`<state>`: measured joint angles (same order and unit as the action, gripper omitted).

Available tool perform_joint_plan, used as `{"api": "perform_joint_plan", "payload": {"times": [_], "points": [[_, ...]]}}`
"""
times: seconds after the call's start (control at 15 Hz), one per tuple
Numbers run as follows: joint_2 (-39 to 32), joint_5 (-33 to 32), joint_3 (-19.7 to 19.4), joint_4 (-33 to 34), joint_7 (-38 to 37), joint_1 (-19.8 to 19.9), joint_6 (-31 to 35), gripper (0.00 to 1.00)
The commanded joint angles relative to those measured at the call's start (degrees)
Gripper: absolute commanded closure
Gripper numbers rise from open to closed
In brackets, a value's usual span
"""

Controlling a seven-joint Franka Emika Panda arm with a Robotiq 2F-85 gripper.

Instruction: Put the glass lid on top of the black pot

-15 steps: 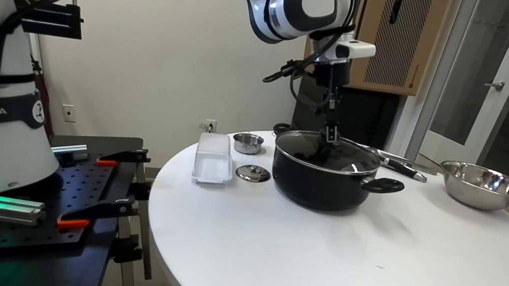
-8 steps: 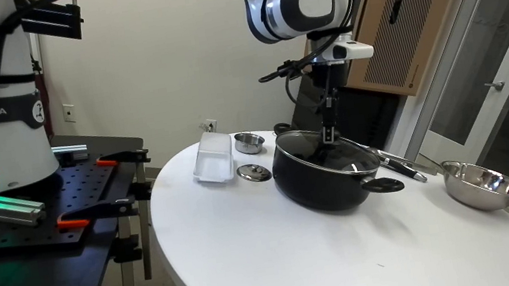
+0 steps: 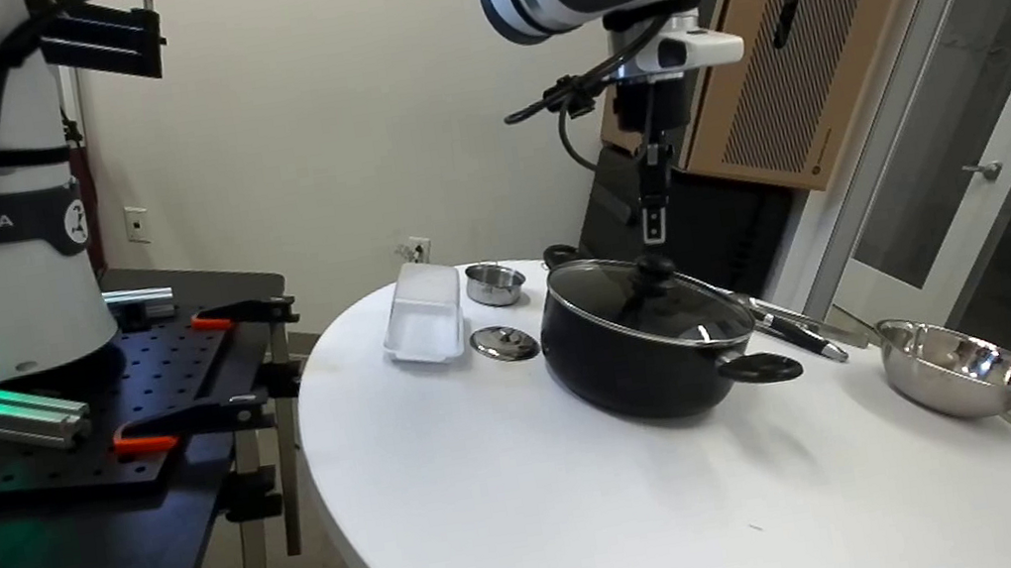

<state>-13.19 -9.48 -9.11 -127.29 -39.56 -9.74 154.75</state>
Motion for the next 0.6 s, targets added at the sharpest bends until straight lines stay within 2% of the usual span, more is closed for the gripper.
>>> {"api": "perform_joint_plan", "payload": {"times": [0.0, 0.13, 0.53], "points": [[1.8, -0.2, 1.6, -1.0, 0.8, 1.7, -0.1, 0.00], [3.3, -0.2, 2.1, -1.6, 1.1, 2.4, -0.4, 0.00], [2.0, -0.2, 1.9, -1.4, 1.1, 2.1, -0.3, 0.00]]}}
